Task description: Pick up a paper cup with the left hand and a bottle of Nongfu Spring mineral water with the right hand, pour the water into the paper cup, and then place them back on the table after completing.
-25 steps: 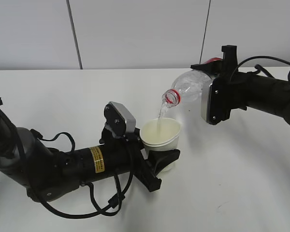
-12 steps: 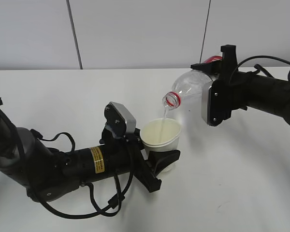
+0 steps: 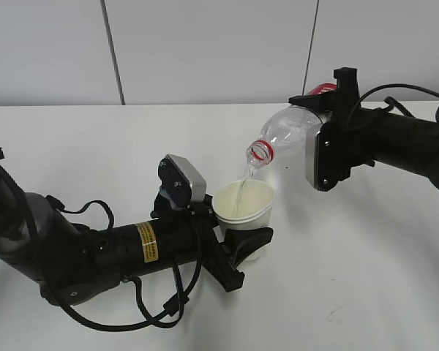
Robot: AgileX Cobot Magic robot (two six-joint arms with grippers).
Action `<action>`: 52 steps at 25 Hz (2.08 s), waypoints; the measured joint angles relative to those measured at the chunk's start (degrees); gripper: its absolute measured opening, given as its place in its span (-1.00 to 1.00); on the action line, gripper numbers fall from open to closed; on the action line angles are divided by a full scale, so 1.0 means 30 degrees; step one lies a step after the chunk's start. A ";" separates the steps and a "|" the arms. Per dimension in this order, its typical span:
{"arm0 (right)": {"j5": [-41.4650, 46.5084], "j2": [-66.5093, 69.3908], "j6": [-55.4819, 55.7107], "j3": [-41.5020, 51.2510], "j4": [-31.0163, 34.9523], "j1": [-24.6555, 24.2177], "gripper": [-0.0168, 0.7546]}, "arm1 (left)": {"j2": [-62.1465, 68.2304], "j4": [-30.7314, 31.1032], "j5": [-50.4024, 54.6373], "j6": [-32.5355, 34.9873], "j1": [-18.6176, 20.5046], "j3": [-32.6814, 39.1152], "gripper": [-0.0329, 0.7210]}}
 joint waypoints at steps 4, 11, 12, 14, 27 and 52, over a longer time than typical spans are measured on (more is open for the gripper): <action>0.0000 0.0000 -0.0167 0.0000 0.0010 0.0000 0.04 | 0.0000 0.0000 0.0009 0.0000 0.0000 0.0000 0.13; 0.0000 -0.0032 -0.0459 0.0000 0.0132 0.0000 0.04 | 0.0000 0.0021 0.0046 0.0000 0.0000 0.0000 0.13; 0.0000 -0.0032 -0.0534 0.0000 0.0132 0.0000 0.04 | 0.0000 0.0021 0.0046 0.0000 0.0000 0.0000 0.13; 0.0000 -0.0032 -0.0597 0.0000 0.0207 0.0000 0.04 | 0.0000 0.0021 0.0046 0.0000 0.0000 0.0000 0.13; 0.0000 -0.0032 -0.0713 0.0000 0.0748 0.0000 0.04 | 0.0000 0.0021 0.0109 0.0000 0.0000 0.0000 0.13; -0.0120 -0.0032 0.0575 0.0000 0.0911 0.0000 0.04 | 0.0000 -0.0287 0.0230 0.0000 0.0000 0.0000 0.13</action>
